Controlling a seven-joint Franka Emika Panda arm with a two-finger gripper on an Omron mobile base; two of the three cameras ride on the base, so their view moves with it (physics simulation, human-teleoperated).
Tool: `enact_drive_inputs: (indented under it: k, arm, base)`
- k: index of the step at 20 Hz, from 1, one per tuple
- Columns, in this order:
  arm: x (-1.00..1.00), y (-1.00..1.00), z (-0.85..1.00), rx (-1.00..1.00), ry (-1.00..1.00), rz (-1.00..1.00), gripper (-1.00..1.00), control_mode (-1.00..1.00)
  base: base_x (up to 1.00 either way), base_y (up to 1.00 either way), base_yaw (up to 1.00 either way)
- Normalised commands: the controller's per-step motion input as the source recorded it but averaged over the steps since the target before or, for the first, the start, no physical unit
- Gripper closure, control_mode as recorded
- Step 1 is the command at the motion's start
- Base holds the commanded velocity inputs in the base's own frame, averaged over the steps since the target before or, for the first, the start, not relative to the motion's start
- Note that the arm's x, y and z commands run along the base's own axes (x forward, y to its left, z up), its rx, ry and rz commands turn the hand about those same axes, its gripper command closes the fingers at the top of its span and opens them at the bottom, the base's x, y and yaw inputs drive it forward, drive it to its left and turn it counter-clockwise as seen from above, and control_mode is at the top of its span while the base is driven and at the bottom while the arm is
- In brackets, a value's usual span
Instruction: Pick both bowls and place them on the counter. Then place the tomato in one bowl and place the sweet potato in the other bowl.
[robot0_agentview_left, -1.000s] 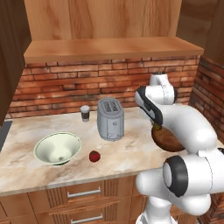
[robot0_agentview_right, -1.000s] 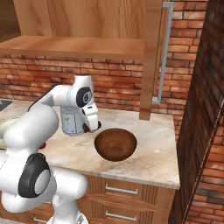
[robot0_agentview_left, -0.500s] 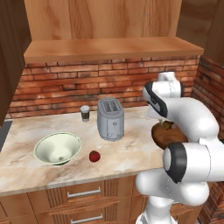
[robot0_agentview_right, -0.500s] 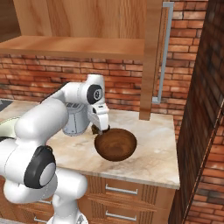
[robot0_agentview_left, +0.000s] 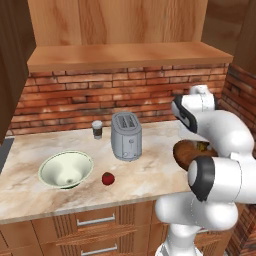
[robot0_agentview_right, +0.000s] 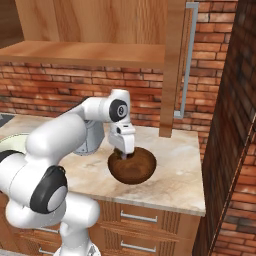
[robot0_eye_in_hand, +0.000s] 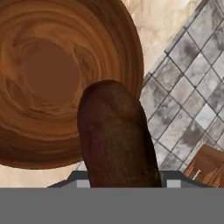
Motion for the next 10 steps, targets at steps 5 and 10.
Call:
enact_drive_inputs:
  k: [5,10]
  arm:
    - [-0.20,-0.19,-0.13,-0.01,0.11,0.00,1.00,-1.00]
    - [-0.17,-0.06,-0.08,0.00,0.14,0.00,1.00,-1.00]
  base:
    - [0.00,0.00,0.00]
    - [0.00,0.00,0.00]
